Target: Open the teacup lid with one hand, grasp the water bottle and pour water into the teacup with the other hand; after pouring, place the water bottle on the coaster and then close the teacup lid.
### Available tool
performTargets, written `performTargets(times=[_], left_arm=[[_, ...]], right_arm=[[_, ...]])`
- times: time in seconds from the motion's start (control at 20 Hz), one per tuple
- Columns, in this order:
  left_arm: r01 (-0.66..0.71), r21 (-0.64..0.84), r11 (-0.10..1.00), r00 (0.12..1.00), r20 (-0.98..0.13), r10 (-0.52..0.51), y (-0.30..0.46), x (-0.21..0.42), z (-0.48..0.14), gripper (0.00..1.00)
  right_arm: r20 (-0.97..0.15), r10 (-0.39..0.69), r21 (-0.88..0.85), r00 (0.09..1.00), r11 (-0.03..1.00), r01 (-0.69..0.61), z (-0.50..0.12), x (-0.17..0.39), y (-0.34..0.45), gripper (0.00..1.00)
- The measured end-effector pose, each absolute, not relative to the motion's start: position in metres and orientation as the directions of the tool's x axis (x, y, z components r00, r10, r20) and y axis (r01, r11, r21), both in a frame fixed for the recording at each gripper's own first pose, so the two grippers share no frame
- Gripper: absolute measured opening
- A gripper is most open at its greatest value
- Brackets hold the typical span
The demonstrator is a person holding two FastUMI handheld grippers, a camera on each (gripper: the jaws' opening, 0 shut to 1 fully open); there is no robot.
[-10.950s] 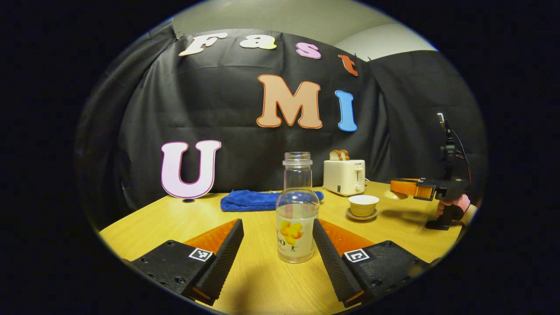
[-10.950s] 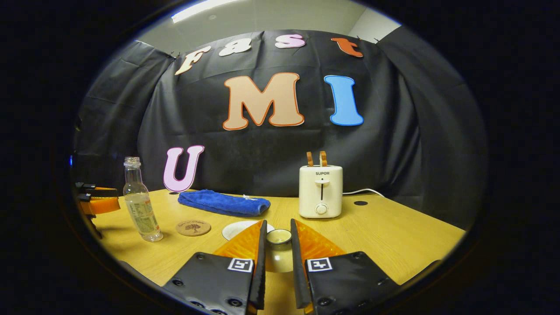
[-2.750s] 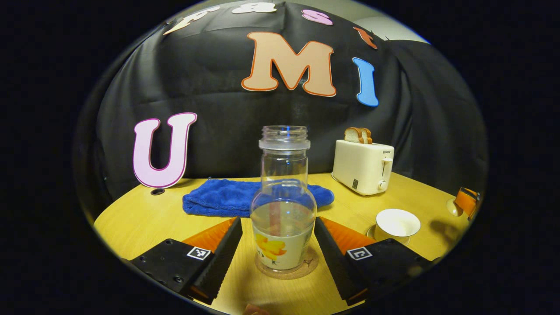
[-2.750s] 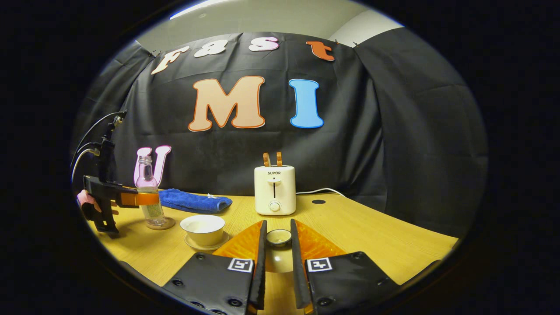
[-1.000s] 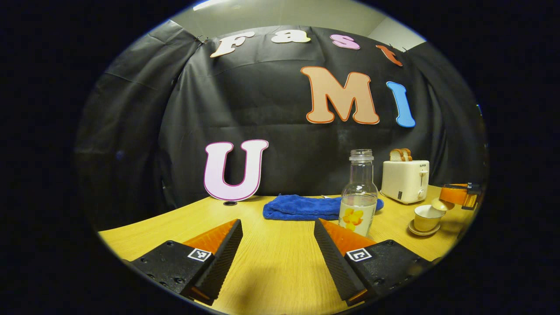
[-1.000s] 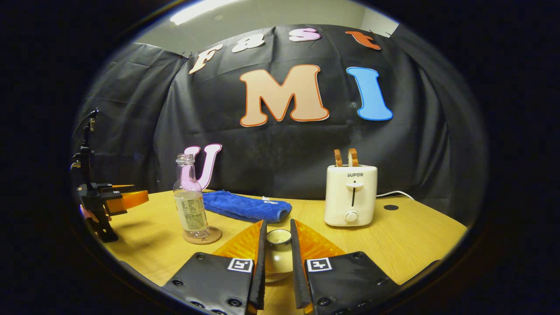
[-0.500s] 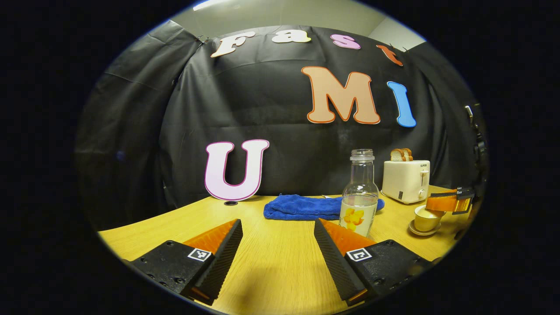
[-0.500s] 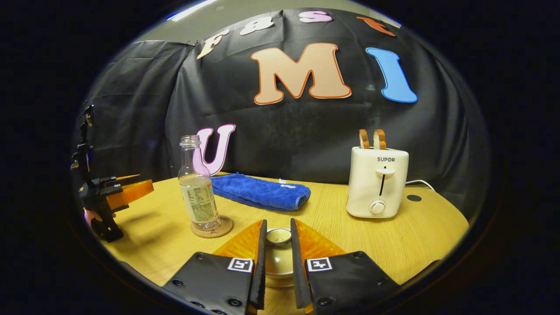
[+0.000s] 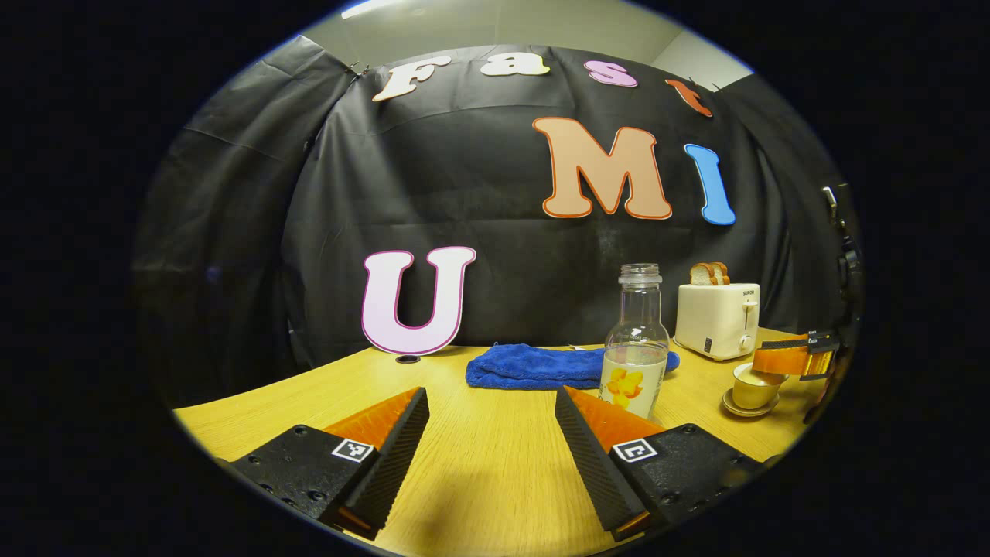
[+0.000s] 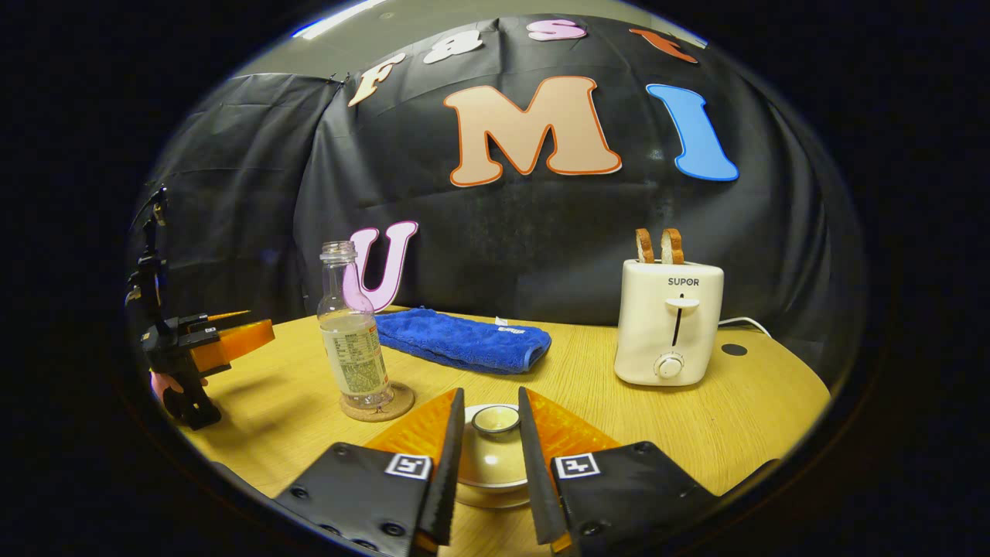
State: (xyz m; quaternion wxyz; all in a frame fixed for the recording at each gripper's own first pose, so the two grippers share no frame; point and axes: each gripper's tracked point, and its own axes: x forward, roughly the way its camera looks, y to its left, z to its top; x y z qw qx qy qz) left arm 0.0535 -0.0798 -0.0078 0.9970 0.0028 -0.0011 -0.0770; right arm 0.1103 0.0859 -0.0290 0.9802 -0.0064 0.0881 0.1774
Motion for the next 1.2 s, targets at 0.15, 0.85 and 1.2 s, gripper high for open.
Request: performTargets(times=[0.15, 0.85, 1.2], left_arm=[[0.154, 0.006, 0.988, 0.988, 0.002, -0.154, -0.079, 0.053, -0.008, 0.96], [0.154, 0.005, 0.988, 0.988, 0.002, -0.154, -0.079, 0.054, -0.009, 0.95], [0.154, 0.005, 0.988, 0.988, 0.002, -0.154, -0.079, 0.054, -0.008, 0.95]], right_arm=[[-0.173, 0.336, 0.007, 0.926, 0.940, -0.340, -0.028, 0.109, 0.085, 0.56], [-0.024, 0.300, 0.014, 0.954, 0.954, -0.300, -0.006, 0.093, 0.071, 0.92], [-0.008, 0.106, 0.004, 0.994, 0.994, -0.106, 0.001, 0.066, 0.020, 0.95]])
